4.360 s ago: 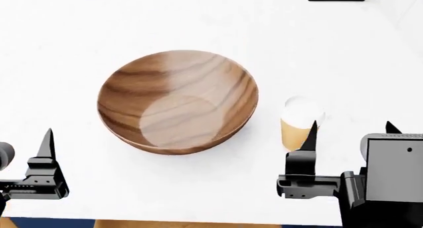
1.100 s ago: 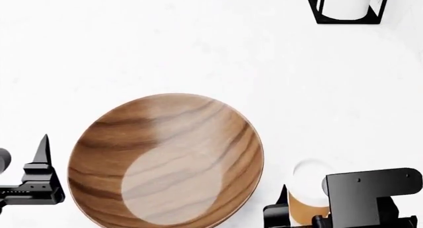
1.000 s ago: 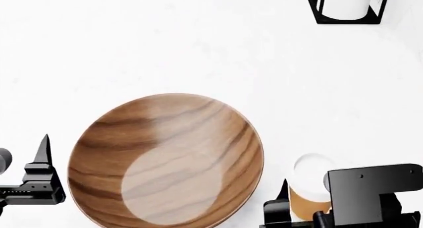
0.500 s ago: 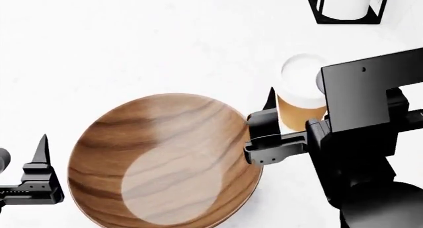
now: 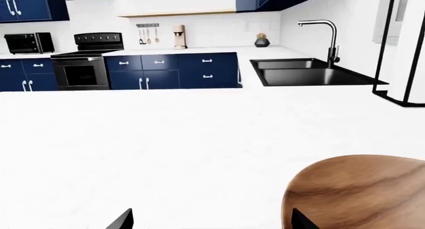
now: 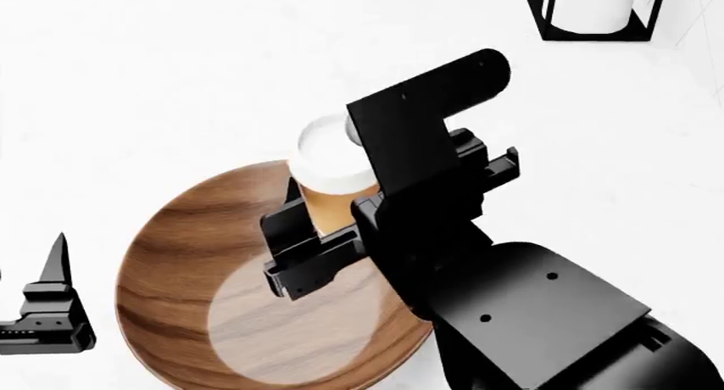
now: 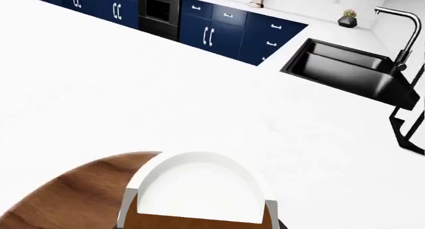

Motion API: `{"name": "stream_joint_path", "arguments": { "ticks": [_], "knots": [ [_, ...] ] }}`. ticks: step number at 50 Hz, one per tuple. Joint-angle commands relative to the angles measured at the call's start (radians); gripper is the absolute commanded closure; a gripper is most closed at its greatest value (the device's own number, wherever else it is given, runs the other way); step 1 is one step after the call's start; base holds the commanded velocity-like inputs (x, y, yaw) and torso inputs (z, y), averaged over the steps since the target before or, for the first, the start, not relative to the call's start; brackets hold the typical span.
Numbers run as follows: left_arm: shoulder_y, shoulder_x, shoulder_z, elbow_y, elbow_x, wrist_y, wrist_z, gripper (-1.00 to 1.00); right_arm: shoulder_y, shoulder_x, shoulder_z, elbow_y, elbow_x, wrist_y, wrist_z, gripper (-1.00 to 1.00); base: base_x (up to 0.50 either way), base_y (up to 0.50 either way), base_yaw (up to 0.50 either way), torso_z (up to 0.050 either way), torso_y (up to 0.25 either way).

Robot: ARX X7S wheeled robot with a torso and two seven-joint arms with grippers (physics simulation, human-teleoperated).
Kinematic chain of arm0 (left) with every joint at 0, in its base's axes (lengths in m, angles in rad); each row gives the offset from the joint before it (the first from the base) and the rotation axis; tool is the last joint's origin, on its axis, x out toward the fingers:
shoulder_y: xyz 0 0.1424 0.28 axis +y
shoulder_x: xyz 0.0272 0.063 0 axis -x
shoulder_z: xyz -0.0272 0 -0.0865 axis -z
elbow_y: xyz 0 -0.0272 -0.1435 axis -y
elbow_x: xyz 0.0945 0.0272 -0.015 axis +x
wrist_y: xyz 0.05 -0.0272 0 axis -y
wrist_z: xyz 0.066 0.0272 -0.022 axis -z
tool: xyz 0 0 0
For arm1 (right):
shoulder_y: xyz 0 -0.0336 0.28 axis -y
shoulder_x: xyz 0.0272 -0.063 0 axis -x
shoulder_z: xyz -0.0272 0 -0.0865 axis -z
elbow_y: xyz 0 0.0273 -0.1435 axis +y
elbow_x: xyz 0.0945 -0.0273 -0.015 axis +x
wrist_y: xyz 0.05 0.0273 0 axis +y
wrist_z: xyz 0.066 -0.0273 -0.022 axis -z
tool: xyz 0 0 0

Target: Place the cup inside the bowl on the dining table and move the bowl to any counter.

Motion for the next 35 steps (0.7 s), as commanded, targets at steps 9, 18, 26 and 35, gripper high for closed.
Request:
{"name": "stream_joint_path", "arguments": {
  "ticks": [9, 18, 26, 35],
  "knots": [
    [-0.003, 0.001, -0.034, 0.003, -0.028, -0.014, -0.014, -1.00, -0.042, -0.031, -0.093, 0.019, 0.044, 0.044, -0.021, 1.00, 0.00, 0.00, 0.00, 0.000, 0.000],
    [0.004, -0.005, -0.036, 0.004, -0.038, -0.012, -0.010, -1.00, -0.038, -0.040, -0.081, 0.031, 0.055, 0.043, -0.011, 1.00, 0.00, 0.00, 0.00, 0.000, 0.000],
    [0.005, -0.007, -0.037, 0.005, -0.044, -0.011, -0.012, -1.00, -0.041, -0.037, -0.081, 0.031, 0.059, 0.037, -0.001, -1.00, 0.00, 0.00, 0.00, 0.000, 0.000],
    [0.002, -0.007, -0.031, -0.001, -0.046, -0.006, -0.016, -1.00, -0.037, -0.038, -0.073, 0.029, 0.072, 0.037, 0.006, -1.00, 0.00, 0.00, 0.00, 0.000, 0.000]
  ]
}}
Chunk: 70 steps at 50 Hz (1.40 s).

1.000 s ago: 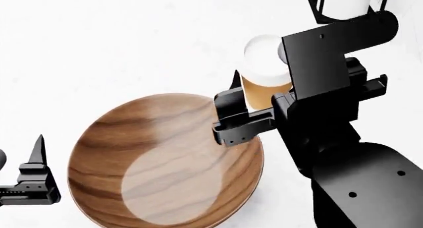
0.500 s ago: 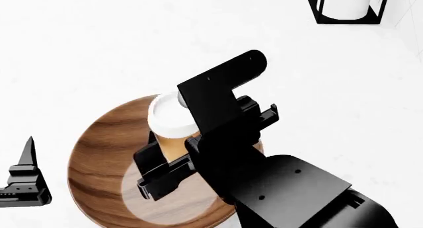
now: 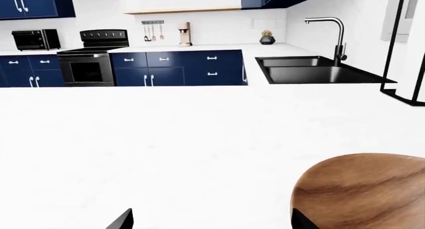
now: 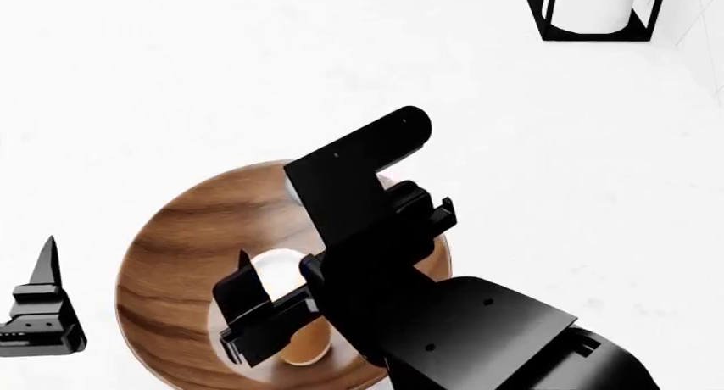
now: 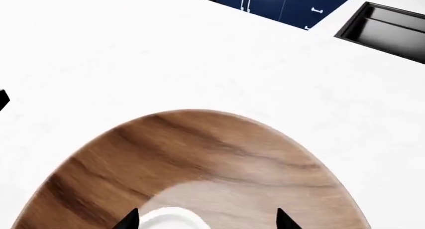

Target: Place the cup inside the bowl on the dining table and move the bowl to any counter.

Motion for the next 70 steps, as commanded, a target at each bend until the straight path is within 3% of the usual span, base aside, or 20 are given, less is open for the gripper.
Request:
{"name": "stream_joint_path", "arguments": {
  "ticks": [1, 12, 26, 28, 33, 41, 48, 70],
  "knots": [
    [-0.005, 0.004, -0.008, -0.011, -0.020, 0.012, 0.004, -1.00, 0.005, -0.003, 0.010, 0.000, 0.010, 0.004, 0.007, -1.00, 0.00, 0.00, 0.00, 0.000, 0.000],
    [-0.012, 0.002, -0.008, -0.009, -0.030, 0.005, -0.003, -1.00, 0.050, -0.018, 0.098, -0.031, 0.032, 0.007, 0.046, -1.00, 0.00, 0.00, 0.00, 0.000, 0.001],
    [-0.011, -0.009, -0.018, 0.004, -0.043, -0.007, -0.008, -1.00, 0.037, 0.071, 0.291, -0.095, 0.078, 0.108, 0.115, -1.00, 0.00, 0.00, 0.00, 0.000, 0.000],
    [-0.019, -0.007, -0.009, 0.001, -0.041, -0.009, -0.013, -1.00, 0.065, 0.087, 0.356, -0.096, 0.139, 0.155, 0.143, -1.00, 0.00, 0.00, 0.00, 0.000, 0.000],
    [-0.017, -0.008, -0.003, -0.004, -0.041, -0.004, -0.013, -1.00, 0.055, 0.167, 0.424, 0.030, 0.458, 0.153, 0.413, -1.00, 0.00, 0.00, 0.00, 0.000, 0.000],
    [-0.009, -0.010, -0.004, -0.002, -0.045, 0.002, -0.016, -1.00, -0.010, 0.224, 0.375, 0.103, 0.606, 0.132, 0.517, -1.00, 0.00, 0.00, 0.00, 0.000, 0.000],
    [-0.006, -0.010, 0.002, -0.007, -0.045, 0.009, -0.019, -1.00, -0.068, 0.191, 0.399, 0.188, 0.654, 0.102, 0.563, -1.00, 0.00, 0.00, 0.00, 0.000, 0.000],
    [0.006, -0.012, 0.009, -0.008, -0.052, 0.021, -0.028, -1.00, -0.035, 0.180, 0.346, 0.430, 0.609, -0.012, 0.459, -1.00, 0.00, 0.00, 0.00, 0.000, 0.000]
  ]
}}
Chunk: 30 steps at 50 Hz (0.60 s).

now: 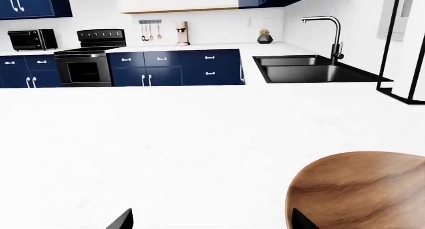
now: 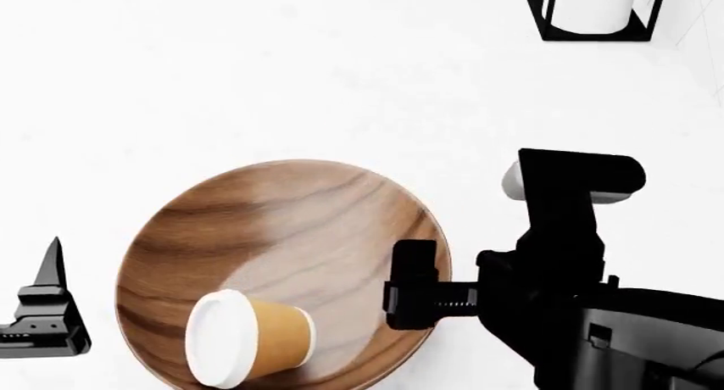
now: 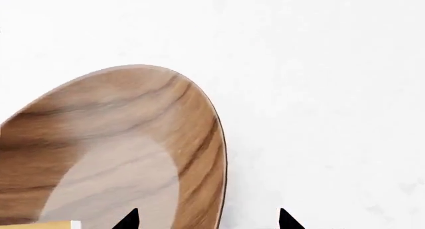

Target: Place the cup inside the bowl on the dining table and move the bowl to any counter.

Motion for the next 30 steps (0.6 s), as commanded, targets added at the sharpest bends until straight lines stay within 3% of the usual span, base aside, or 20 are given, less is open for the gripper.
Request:
{"name": "stream_joint_path", "arguments": {
  "ticks": [1, 30],
  "knots": [
    [0.009, 0.004, -0.006, -0.014, -0.016, 0.024, 0.006, -1.00, 0.006, -0.012, -0.003, 0.126, -0.002, -0.060, -0.037, -1.00, 0.00, 0.00, 0.00, 0.000, 0.000],
    [0.008, 0.001, 0.004, -0.023, -0.022, 0.036, -0.008, -1.00, -0.004, -0.037, -0.117, 0.220, -0.089, -0.141, -0.131, -1.00, 0.00, 0.00, 0.00, 0.000, 0.000]
  ]
}}
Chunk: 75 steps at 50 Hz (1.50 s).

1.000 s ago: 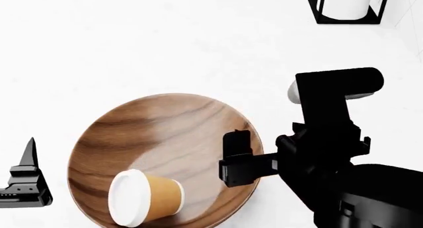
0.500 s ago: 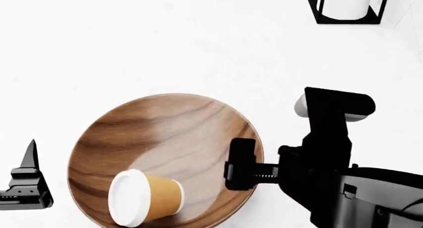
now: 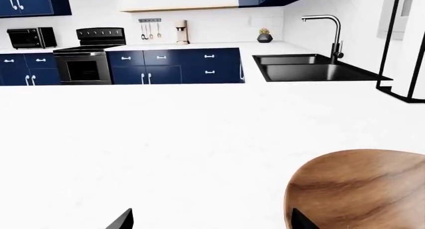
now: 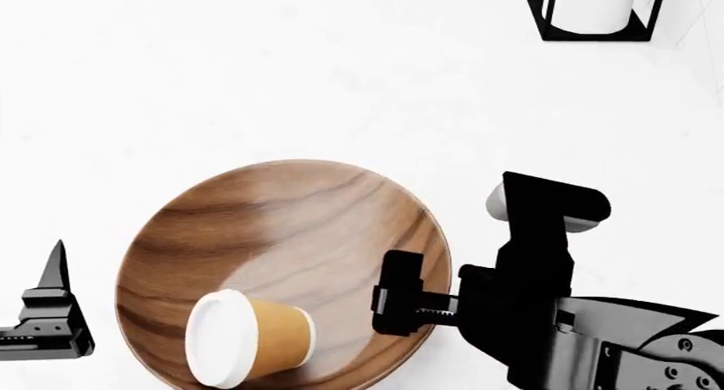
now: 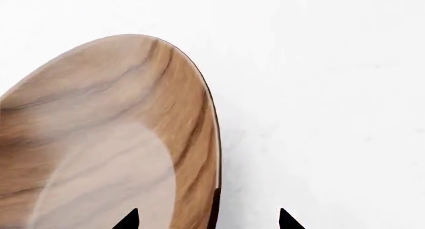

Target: Place the cup inside the bowl on the dining table and move the bowl to any counter.

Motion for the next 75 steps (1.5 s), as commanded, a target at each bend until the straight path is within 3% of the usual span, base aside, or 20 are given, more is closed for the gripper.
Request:
{"name": "stream_joint_path", "arguments": {
  "ticks": [1, 15, 16, 32, 61, 75],
  "knots": [
    [0.001, 0.002, -0.010, -0.010, -0.018, 0.015, 0.004, -1.00, 0.001, -0.010, -0.026, 0.017, -0.011, -0.012, -0.015, -1.00, 0.00, 0.00, 0.00, 0.000, 0.000],
    [0.010, -0.005, -0.022, -0.008, -0.029, 0.021, 0.004, -1.00, 0.012, -0.012, -0.033, 0.025, 0.000, -0.015, -0.015, -1.00, 0.00, 0.00, 0.00, 0.000, 0.000],
    [0.010, -0.006, -0.021, -0.009, -0.029, 0.021, 0.004, -1.00, 0.010, -0.012, -0.032, 0.024, 0.000, -0.018, -0.016, 1.00, 0.00, 0.00, 0.00, 0.000, 0.000],
    [0.011, -0.009, -0.015, -0.012, -0.032, 0.029, -0.002, -1.00, 0.012, -0.013, -0.001, 0.047, 0.018, -0.053, -0.006, 1.00, 0.00, 0.00, 0.00, 0.000, 0.000],
    [0.020, -0.022, -0.026, -0.021, -0.050, 0.043, -0.001, -1.00, 0.057, -0.069, 0.279, 0.128, 0.254, -0.136, 0.187, 1.00, 0.00, 0.00, 0.00, 0.000, 0.000],
    [-0.003, -0.037, -0.031, -0.006, -0.059, 0.013, -0.020, -1.00, -0.011, -0.026, 0.308, 0.037, 0.246, -0.173, 0.129, 1.00, 0.00, 0.00, 0.00, 0.000, 0.000]
  ]
}}
